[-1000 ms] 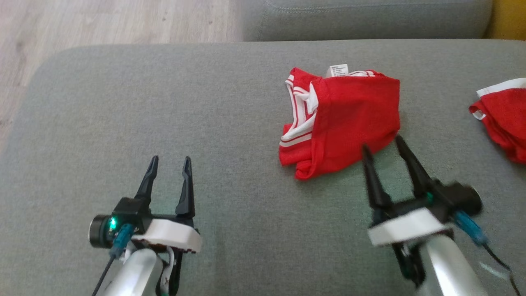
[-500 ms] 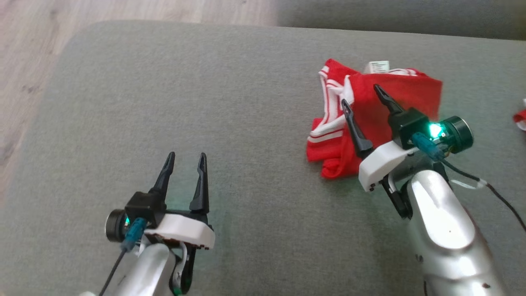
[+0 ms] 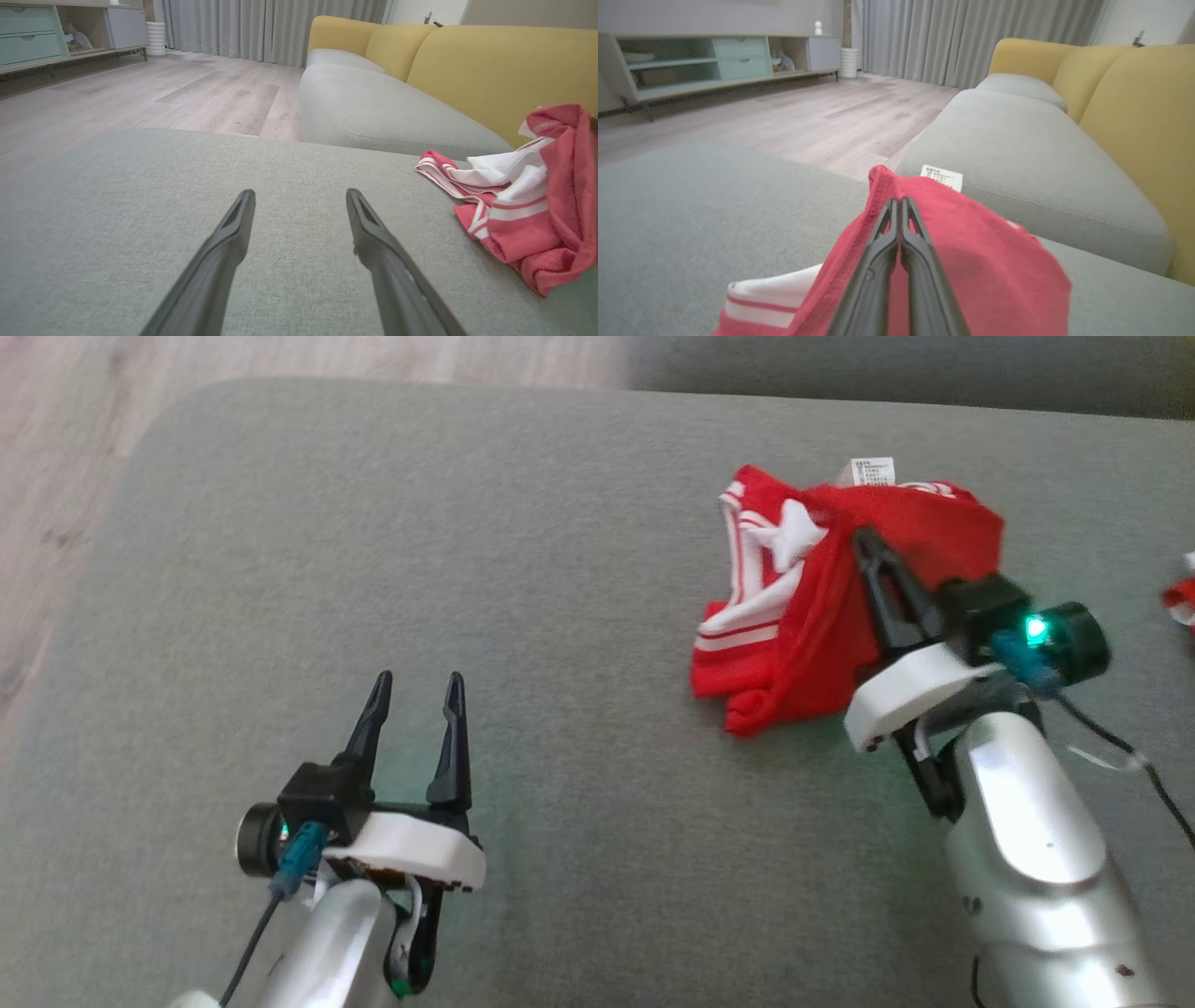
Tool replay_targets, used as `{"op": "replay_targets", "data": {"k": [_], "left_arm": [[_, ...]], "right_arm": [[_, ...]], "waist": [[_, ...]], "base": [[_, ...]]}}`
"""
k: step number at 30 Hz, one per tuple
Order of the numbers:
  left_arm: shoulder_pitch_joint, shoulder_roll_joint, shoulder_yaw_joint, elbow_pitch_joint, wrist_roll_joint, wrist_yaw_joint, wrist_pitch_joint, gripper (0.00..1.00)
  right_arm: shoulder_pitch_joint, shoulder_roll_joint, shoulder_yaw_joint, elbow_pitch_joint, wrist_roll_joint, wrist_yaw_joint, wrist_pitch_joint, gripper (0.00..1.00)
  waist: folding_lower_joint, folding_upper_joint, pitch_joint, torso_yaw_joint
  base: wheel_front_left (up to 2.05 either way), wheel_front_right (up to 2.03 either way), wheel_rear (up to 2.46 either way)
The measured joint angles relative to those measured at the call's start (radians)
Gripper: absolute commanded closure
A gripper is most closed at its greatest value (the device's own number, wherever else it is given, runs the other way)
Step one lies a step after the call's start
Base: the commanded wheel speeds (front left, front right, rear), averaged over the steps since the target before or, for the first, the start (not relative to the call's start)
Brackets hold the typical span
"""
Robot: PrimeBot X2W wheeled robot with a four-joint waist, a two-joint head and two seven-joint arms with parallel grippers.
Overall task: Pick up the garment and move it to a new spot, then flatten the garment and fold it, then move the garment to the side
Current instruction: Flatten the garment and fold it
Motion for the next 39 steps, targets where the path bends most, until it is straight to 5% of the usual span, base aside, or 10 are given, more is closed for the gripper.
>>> {"op": "replay_targets", "data": {"k": [12, 23, 26, 34, 39], "left_arm": [[0.019, -0.005, 0.022, 0.004, 0.014, -0.024, 0.0, 0.0], [0.036, -0.024, 0.018, 0.02, 0.014, -0.038, 0.0, 0.0], [0.047, -0.025, 0.017, 0.023, 0.014, -0.04, 0.0, 0.0], [0.053, -0.028, 0.016, 0.025, 0.013, -0.043, 0.0, 0.0], [0.094, -0.028, 0.016, 0.028, 0.013, -0.043, 0.0, 0.0]], "right_arm": [[0.008, 0.0, -0.184, -0.172, 0.114, 0.0, -0.08, 1.0], [-0.063, -0.065, -0.312, -0.359, 0.066, 0.0, 0.072, 1.0], [-0.109, -0.093, -0.254, -0.364, 0.075, 0.0, 0.117, 1.0], [-0.307, -0.073, 0.102, -0.273, 0.228, 0.0, 0.19, 1.0], [-0.525, -0.045, 0.147, -0.205, 0.326, 0.0, 0.166, 1.0]], "waist": [[-0.0002, 0.0, -0.062, -0.102], [-0.0001, 0.0, -0.103, -0.099], [-0.0002, 0.0, -0.109, -0.082], [-0.0001, 0.0, -0.136, -0.018], [-0.0002, 0.0, -0.169, 0.015]], "base": [[0.0, 0.0, 0.0], [0.0, 0.0, 0.0], [0.0, 0.0, 0.0], [0.0, 0.0, 0.0], [0.0, 0.0, 0.0]]}}
